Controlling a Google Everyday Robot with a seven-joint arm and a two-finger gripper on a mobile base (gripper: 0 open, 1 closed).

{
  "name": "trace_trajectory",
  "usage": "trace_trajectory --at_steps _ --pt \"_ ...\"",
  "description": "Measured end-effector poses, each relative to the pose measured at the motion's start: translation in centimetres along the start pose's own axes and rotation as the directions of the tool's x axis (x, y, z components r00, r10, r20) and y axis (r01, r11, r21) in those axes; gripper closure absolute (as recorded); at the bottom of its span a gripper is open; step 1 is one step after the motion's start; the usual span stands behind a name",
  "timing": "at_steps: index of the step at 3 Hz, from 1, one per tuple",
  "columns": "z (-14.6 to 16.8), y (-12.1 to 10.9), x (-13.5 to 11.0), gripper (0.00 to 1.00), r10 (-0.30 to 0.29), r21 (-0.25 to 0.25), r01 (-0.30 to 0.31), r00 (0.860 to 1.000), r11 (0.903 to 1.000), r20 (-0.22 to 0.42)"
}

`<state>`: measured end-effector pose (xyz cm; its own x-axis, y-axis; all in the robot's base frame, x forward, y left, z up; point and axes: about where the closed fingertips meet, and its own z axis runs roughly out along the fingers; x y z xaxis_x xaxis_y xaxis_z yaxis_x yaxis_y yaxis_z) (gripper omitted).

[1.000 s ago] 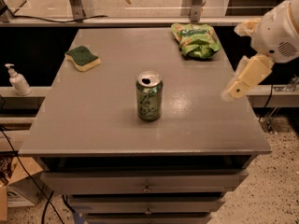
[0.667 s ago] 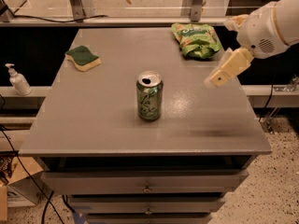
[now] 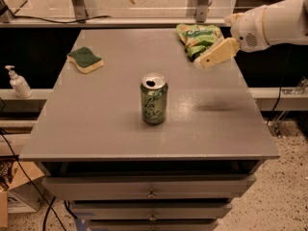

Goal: Move green rice chip bag near sponge

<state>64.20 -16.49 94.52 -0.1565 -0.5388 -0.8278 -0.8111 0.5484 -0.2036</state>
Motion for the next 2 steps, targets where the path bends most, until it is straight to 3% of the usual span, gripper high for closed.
trace_trajectory --at_steps 1,2 --pt "1.7 -3.45 0.71 0.0 0.085 0.029 -0.086 0.995 0.9958 0.054" --pt "1.86 -3.68 0.84 0.0 0.088 0.029 -0.09 0.994 0.9955 0.057"
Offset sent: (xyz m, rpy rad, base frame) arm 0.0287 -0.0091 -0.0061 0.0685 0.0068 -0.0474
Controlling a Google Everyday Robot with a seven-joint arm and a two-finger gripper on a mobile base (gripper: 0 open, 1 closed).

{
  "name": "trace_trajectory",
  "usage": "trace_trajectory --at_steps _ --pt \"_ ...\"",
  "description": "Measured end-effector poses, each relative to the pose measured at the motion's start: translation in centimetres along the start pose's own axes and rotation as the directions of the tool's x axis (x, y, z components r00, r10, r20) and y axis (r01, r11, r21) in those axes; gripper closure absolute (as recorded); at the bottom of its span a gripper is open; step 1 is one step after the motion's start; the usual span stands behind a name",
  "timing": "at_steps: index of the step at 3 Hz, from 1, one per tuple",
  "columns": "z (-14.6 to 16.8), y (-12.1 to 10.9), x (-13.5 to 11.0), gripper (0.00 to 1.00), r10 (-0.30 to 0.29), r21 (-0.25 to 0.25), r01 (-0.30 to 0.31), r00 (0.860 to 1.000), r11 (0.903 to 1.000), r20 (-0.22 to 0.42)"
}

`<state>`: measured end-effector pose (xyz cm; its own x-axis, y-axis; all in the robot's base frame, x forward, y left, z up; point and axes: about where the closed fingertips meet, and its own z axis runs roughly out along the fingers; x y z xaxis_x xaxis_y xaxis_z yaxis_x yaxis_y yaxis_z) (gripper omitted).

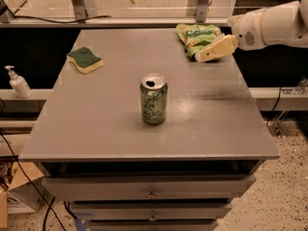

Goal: Move green rice chip bag near sponge

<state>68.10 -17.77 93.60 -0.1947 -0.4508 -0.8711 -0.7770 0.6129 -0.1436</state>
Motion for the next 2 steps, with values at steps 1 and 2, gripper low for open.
trace_trajectory --at_steps 1,2 --pt "0.3 0.1 0.4 0.0 0.003 0.01 -0.003 1.0 0.9999 -0.024" --pt "2.1 -0.4 1.4 0.0 0.03 0.068 -0.027 0.998 0.9974 -0.056"
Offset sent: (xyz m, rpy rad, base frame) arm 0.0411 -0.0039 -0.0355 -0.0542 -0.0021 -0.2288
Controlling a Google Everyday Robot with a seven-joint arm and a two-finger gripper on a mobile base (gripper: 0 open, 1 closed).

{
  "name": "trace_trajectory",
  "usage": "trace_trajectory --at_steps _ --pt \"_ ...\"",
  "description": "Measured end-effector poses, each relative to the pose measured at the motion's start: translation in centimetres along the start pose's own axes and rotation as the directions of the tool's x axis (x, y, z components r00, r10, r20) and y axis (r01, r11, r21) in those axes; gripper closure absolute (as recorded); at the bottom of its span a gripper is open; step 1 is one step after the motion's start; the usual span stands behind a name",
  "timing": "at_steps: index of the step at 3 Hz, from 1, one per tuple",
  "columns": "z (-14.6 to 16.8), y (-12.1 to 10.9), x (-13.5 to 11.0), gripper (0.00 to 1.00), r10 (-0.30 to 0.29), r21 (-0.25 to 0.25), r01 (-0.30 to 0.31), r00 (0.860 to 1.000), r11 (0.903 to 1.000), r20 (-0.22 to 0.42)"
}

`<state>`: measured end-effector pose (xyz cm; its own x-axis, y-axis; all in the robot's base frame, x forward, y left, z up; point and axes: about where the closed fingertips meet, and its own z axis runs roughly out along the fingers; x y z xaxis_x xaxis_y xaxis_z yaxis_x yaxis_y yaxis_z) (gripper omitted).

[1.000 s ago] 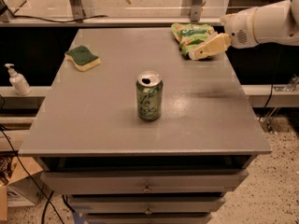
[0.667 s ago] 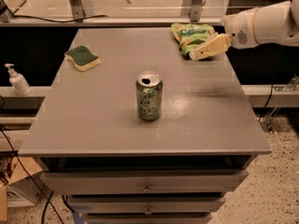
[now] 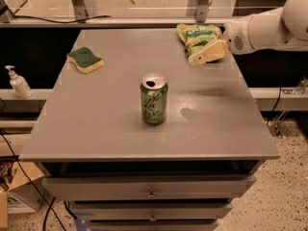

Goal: Move green rice chip bag near sponge

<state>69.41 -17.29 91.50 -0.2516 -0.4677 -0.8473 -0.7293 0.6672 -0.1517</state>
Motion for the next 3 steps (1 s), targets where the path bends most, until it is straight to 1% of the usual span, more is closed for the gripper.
trace_trajectory --at_steps 1,2,3 --pt "2.5 -2.5 0.1 0.0 0.037 0.082 -0.038 0.999 0.9959 0.01" --pt "4.2 -5.0 0.2 0.0 0.072 0.143 -0.076 0.997 0.9869 0.035" --pt "5.1 -7.4 0.8 0.0 0.118 0.179 -0.134 0.988 0.9746 0.094"
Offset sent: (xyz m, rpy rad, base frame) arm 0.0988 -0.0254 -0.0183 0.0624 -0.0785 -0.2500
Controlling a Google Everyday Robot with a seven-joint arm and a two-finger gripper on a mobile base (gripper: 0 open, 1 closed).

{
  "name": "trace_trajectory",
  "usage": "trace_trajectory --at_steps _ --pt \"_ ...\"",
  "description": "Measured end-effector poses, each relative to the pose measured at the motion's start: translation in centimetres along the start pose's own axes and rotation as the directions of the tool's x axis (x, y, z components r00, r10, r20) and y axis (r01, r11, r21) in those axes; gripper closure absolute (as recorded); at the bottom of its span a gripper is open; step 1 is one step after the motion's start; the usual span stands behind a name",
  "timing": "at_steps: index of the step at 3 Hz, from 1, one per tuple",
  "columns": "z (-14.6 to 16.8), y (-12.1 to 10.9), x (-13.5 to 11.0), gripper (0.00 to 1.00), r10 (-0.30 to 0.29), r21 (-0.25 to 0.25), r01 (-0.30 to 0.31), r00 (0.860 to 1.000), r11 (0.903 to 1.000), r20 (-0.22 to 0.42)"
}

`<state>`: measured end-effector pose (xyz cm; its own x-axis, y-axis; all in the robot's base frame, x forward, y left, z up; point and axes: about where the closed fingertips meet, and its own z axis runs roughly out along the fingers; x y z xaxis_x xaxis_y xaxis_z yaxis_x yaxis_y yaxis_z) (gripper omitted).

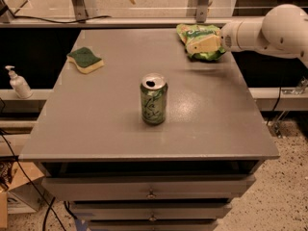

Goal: Move green rice chip bag near sponge

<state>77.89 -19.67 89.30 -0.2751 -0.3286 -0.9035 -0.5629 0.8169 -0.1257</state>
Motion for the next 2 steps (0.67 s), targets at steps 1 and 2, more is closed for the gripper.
trace_trajectory --at_steps 1,2 --pt "1.07 -1.79 0.93 0.0 0.055 0.023 -0.056 0.998 0.9982 0.021" --pt "2.05 -2.6 1.86 0.16 0.091 0.025 -0.091 0.996 0.9955 0.019"
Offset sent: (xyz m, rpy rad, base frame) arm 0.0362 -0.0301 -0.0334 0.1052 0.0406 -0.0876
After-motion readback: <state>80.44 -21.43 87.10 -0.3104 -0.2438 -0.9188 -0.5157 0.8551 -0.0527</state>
